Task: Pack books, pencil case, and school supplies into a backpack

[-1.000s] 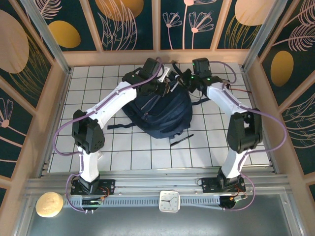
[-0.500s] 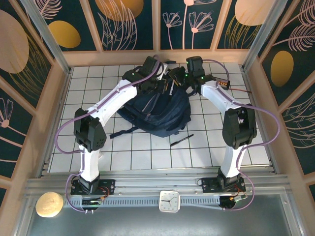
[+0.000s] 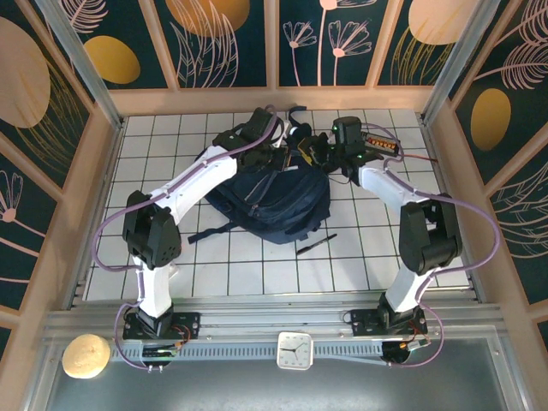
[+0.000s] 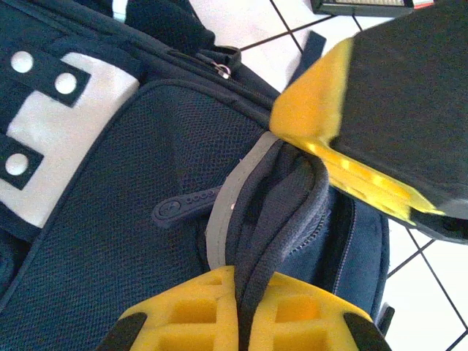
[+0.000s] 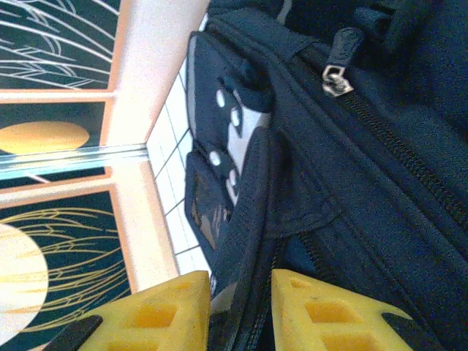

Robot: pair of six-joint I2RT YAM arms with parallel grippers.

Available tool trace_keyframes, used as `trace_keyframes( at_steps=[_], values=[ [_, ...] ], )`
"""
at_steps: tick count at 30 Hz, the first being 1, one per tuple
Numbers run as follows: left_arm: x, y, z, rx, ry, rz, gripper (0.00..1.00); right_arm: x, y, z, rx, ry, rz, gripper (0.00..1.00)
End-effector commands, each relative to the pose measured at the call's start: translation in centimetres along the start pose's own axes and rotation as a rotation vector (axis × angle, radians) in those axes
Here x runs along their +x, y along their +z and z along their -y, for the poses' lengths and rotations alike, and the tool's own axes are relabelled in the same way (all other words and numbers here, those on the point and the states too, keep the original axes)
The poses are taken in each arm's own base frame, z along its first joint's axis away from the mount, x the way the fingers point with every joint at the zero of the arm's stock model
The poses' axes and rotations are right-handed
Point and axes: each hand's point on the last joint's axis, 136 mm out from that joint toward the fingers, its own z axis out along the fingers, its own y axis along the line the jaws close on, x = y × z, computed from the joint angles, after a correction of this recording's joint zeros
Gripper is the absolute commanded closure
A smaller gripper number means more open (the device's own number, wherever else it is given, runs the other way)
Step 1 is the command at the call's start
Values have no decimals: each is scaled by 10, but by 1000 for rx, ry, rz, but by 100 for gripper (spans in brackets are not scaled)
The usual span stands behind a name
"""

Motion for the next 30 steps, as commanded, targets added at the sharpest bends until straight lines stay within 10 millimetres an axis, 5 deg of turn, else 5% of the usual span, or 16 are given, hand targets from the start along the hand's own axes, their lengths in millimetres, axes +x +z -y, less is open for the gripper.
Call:
trace_keyframes(
  at_steps=[1, 3, 7, 12, 17, 24, 30],
  values=[
    [-60, -38, 10, 52, -35, 237, 100, 27, -14, -3, -4, 4, -96, 67],
    [-58, -37, 10, 52, -36, 231, 100, 16, -35, -10, 37, -73, -32, 62],
    [-55, -35, 3, 17, -34, 220, 100, 6, -94, 14, 311, -217, 36, 52],
    [-53, -28, -12, -47, -15, 215, 100, 73, -143, 99, 490, -122, -160, 51],
    [-45, -19, -11, -25, -15, 195, 100, 122, -157, 149, 542, 6, -230, 47],
    [-33, -19, -9, 14, -46, 194, 100, 147, -138, 190, 673, 120, -225, 43],
    [-28, -21, -11, 11, -40, 196, 100, 143, -124, 218, 912, 195, -198, 42]
  ],
)
